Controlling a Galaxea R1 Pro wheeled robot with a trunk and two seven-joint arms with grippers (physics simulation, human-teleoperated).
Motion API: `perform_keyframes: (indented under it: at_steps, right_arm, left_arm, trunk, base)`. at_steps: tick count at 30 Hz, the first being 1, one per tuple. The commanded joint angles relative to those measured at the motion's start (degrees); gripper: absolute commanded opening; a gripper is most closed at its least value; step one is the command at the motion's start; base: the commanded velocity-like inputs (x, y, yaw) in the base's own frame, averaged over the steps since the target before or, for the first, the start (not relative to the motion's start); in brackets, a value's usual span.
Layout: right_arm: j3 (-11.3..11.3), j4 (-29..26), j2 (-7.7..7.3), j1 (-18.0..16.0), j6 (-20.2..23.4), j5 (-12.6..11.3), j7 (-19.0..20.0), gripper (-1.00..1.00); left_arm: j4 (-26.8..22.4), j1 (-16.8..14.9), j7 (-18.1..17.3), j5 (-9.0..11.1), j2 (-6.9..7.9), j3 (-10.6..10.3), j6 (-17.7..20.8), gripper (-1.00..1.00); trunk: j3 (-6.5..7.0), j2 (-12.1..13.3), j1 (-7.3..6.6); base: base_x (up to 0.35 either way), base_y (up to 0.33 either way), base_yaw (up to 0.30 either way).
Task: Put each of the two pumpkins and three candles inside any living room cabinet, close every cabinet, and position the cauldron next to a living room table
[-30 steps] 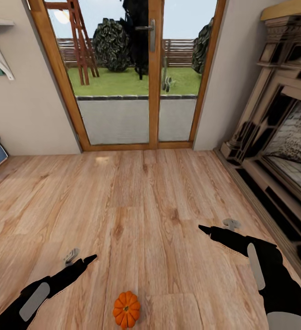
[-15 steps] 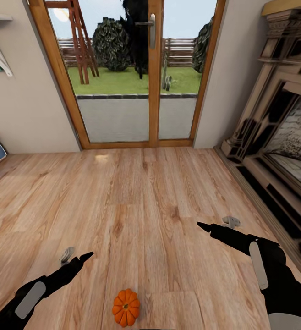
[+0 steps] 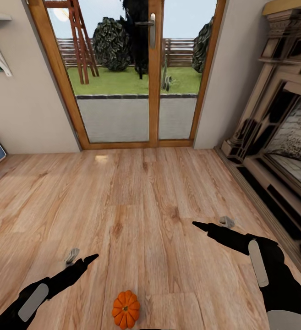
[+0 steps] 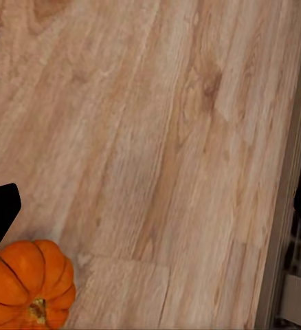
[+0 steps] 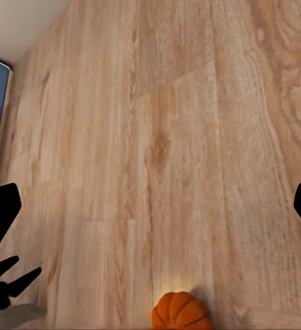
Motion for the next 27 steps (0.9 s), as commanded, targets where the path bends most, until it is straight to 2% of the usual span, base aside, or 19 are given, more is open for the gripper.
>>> perform_keyframes:
  at_steps: [1,12,15,27]
  right_arm:
    - [-0.09,0.03,0.05,-0.03,0.64,-0.24,0.59,1.00]
    - [-0.10,0.10,0.12,-0.03,1.38,-3.85,1.26,1.00]
    - [-0.10,0.10,0.12,-0.05,1.41,-4.77,1.26,1.00]
    - [-0.10,-0.35,-0.05,-0.05,1.99,-4.98,1.26,1.00]
  left_arm:
    - [0.05,-0.03,-0.31,0.57,0.06,-0.21,0.28,1.00]
    - [0.14,-0.03,-0.82,0.48,0.05,-0.19,0.27,1.00]
    - [0.21,-0.03,-0.82,0.43,0.05,-0.17,0.27,1.00]
    - [0.23,-0.04,-0.28,0.67,-0.03,-0.09,0.32,1.00]
  trunk:
    - [-0.04,-0.02,0.01]
    - [-0.04,-0.02,0.01]
    - [-0.58,-1.22,0.67]
    - [-2.74,-6.03,3.30]
  base:
    - [0.137,0.000,0.000]
    - [0.032,0.000,0.000]
    - [0.000,0.000,0.000]
    - [0.000,0.000,0.000]
